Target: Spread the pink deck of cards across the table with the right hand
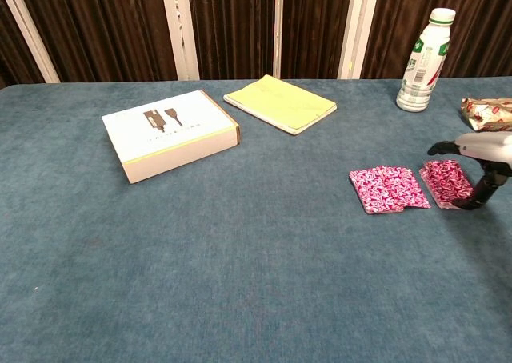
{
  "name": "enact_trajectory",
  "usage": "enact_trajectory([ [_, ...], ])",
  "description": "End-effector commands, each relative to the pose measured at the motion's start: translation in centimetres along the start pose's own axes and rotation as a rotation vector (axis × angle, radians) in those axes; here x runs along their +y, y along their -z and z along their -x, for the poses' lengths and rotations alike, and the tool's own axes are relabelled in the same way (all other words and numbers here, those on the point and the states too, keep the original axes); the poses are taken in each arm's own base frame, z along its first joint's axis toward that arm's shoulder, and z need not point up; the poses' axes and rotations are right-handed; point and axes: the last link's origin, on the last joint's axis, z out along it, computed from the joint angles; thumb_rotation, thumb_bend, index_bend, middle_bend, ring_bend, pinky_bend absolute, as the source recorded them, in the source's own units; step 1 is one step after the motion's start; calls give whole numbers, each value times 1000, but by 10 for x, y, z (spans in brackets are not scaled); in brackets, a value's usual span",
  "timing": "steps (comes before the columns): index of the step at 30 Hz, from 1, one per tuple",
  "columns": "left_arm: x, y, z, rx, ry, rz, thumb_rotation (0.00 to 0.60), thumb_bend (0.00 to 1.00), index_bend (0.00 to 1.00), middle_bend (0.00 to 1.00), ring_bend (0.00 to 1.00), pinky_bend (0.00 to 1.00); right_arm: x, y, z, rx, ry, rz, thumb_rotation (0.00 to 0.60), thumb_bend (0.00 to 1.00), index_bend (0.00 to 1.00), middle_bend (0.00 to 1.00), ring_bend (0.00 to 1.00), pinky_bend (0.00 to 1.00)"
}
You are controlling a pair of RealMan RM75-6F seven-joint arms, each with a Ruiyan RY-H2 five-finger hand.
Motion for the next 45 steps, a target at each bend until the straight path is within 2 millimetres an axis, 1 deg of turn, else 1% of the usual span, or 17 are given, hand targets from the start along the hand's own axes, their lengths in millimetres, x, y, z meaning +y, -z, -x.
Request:
enact_trajectory([
  [1, 0, 0, -1, 1, 3, -1, 600, 0, 0, 0, 0, 0, -17, 3, -7, 25, 12, -53, 600, 391, 0, 0, 0, 0],
  [5, 0, 0, -1, -1, 8, 2, 600, 0, 0, 0, 0, 0, -34, 5, -9, 26, 21, -91, 600, 376, 0, 0, 0, 0],
  [10, -1, 0, -1, -5, 17, 1, 600, 0, 0, 0, 0, 0, -49, 4, -8, -3, 48, -109, 600, 262, 0, 0, 0, 0],
  [13, -2, 0, -2, -8, 25, -1, 600, 0, 0, 0, 0, 0, -57, 1, -7, -14, 63, -105, 600, 213, 14, 0, 0, 0],
  [16, -2, 0, -2, -10, 29, -2, 600, 0, 0, 0, 0, 0, -62, -2, -5, -19, 77, -98, 600, 184, 29, 0, 0, 0],
  [20, -3, -1, -2, -15, 33, -3, 600, 0, 0, 0, 0, 0, -67, -6, -1, -30, 80, -94, 600, 184, 54, 0, 0, 0],
  [25, -3, -1, -3, -18, 37, -6, 600, 0, 0, 0, 0, 0, -70, -10, 1, -30, 86, -87, 600, 185, 151, 20, 0, 0],
  [28, -3, -1, -2, -20, 37, -7, 600, 0, 0, 0, 0, 0, -71, -13, 3, -25, 74, -84, 600, 184, 178, 37, 0, 0],
  [35, -3, -1, -2, -21, 35, -8, 600, 0, 0, 0, 0, 0, -73, -16, 6, -18, 59, -97, 600, 184, 193, 50, 0, 0],
  [45, -3, -1, -2, -19, 35, -8, 600, 0, 0, 0, 0, 0, -78, -16, 5, 3, 31, -112, 600, 184, 166, 50, 0, 0],
])
